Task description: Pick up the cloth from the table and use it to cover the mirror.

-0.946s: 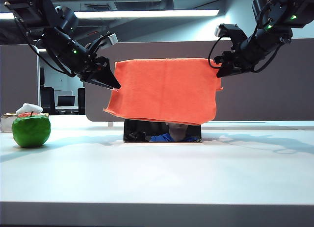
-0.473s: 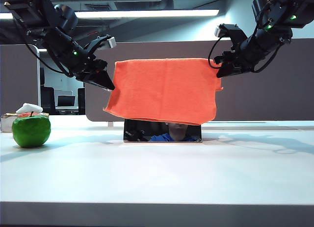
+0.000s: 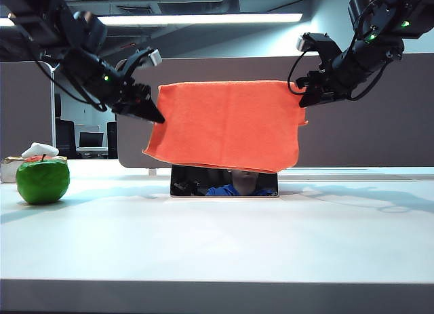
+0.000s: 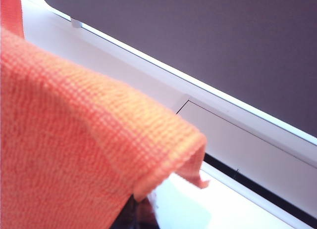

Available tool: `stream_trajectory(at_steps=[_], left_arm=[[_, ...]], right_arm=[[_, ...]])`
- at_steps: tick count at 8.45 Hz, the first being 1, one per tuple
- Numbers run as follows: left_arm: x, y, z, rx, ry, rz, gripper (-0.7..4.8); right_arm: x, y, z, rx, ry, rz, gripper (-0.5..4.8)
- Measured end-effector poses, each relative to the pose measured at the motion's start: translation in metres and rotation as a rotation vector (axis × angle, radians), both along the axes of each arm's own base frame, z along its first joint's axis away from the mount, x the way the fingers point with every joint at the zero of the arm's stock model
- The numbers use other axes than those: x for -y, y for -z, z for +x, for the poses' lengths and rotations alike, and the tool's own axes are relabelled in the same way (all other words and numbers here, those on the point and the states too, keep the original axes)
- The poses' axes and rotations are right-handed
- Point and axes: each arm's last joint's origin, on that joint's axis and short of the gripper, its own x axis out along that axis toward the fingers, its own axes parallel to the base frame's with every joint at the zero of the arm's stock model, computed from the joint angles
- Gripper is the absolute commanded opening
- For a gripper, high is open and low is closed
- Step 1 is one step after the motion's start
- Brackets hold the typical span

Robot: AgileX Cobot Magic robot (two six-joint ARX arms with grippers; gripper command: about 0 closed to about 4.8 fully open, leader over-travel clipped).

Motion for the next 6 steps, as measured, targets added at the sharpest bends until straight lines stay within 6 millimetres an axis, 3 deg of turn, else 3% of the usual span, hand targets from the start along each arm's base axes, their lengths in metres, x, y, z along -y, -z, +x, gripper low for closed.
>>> stream_trajectory(at_steps=[2, 4, 6], left_arm=[[-0.0016, 0.0112, 0.0034, -0.043, -0.003, -0.019, 1.60], [-0.0011, 0.0106, 0.0035, -0.046, -0.002, -0.030, 0.18], [-0.0003, 0.0123, 0.0013, -0.098, 0.023, -0.070, 0.16]], right_arm=[[0.0000, 0.0002, -0.0001, -0.002, 0.000, 0.000, -0.01], [0.0002, 0.0001, 0.0000, -0.001, 0.000, -0.001, -0.01], [0.0002, 0.0003, -0.0001, -0.002, 0.000, -0.001, -0.01]])
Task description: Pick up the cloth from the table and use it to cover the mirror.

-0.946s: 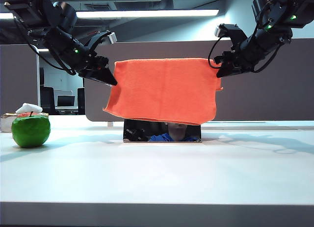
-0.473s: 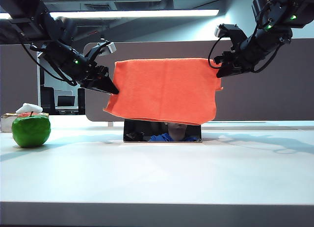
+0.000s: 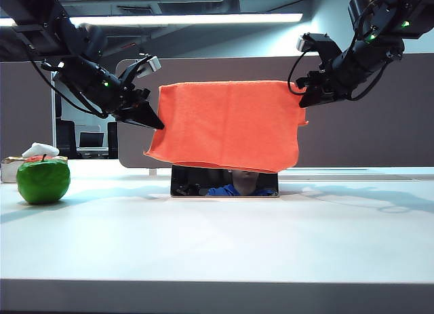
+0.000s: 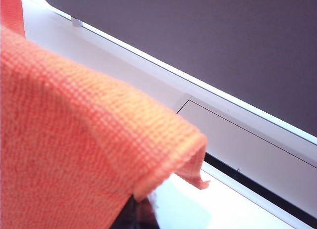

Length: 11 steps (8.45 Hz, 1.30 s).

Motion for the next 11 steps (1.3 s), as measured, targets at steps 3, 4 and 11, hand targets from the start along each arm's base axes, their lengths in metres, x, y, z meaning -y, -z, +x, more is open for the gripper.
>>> stream_trajectory(at_steps=[3, 4, 11], left_arm=[[0.000, 0.010, -0.008, -0.120, 0.028, 0.021, -0.05], [0.000, 0.010, -0.008, -0.126, 0.029, 0.023, -0.05], [-0.002, 0.015, -0.011, -0.152, 0.015, 0.080, -0.05]], right_arm=[[0.000, 0.002, -0.001, -0.022, 0.000, -0.004, -0.01], [0.000, 0.003, -0.001, -0.034, 0.000, -0.005, -0.01], [0.001, 0.012, -0.005, -0.137, -0.001, -0.024, -0.01]])
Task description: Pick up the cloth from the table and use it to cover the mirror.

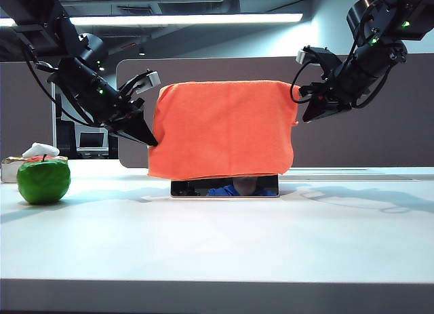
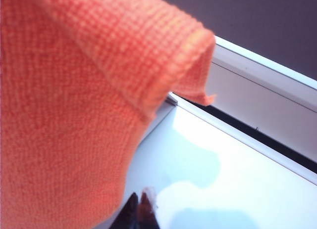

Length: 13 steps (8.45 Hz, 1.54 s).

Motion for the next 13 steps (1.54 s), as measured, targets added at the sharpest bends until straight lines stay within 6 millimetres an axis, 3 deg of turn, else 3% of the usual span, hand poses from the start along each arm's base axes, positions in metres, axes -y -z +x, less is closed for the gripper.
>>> stream_trajectory(at_steps=[4, 5, 6, 7, 8, 9, 10, 13], left_arm=[[0.000, 0.000, 0.000, 0.001, 0.000, 0.001, -0.05], [0.000, 0.000, 0.001, 0.008, 0.000, 0.000, -0.01], [0.000, -0.002, 0.002, 0.024, -0.001, -0.001, 0.09], [0.000, -0.002, 0.002, 0.028, -0.001, -0.002, 0.54], [0.000, -0.002, 0.002, 0.029, -0.001, -0.002, 0.63], [0.000, -0.002, 0.002, 0.030, -0.001, -0.002, 1.38], [0.001, -0.004, 0.003, 0.048, -0.001, -0.004, 2.50], [-0.002, -0.029, -0.001, 0.137, -0.062, 0.033, 2.83]], right_arm=[[0.000, 0.000, 0.000, -0.003, 0.000, -0.001, -0.01], [0.004, -0.012, -0.002, 0.042, 0.013, 0.003, -0.01], [0.006, -0.038, -0.009, 0.144, 0.055, -0.001, -0.01], [0.006, -0.042, -0.010, 0.165, 0.055, 0.002, -0.01], [0.006, -0.047, -0.011, 0.187, 0.055, 0.006, -0.01], [0.006, -0.052, -0.013, 0.207, 0.055, 0.010, -0.01], [0.006, -0.062, -0.016, 0.243, 0.052, 0.017, -0.01], [0.005, -0.061, -0.016, 0.239, 0.008, 0.033, -0.01]])
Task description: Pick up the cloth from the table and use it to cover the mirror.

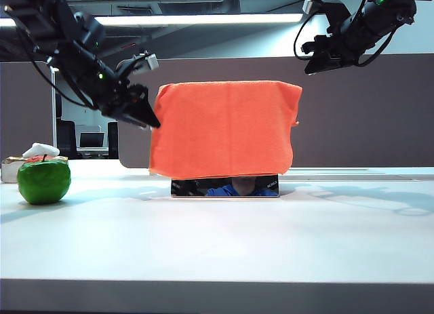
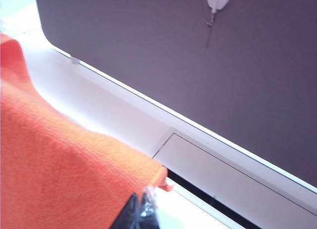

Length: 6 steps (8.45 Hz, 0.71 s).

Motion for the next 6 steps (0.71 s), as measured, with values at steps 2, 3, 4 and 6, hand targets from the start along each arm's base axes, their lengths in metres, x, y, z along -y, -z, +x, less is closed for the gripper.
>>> stream_trajectory(at_steps=[2, 3, 4, 6], left_arm=[[-0.001, -0.067, -0.006, 0.309, -0.043, -0.106, 2.77], [0.000, -0.071, -0.005, 0.348, 0.015, -0.148, 2.17], [0.005, -0.078, -0.005, 0.423, 0.065, -0.176, 1.93], [0.010, -0.081, -0.005, 0.462, 0.081, -0.185, 0.38]], right_arm=[[-0.010, -0.010, -0.001, 0.106, -0.148, 0.041, -0.01], [-0.012, -0.013, -0.001, 0.135, -0.156, 0.044, -0.01], [-0.018, -0.015, -0.002, 0.151, -0.178, 0.048, -0.01], [-0.022, -0.015, -0.003, 0.155, -0.191, 0.050, -0.01]])
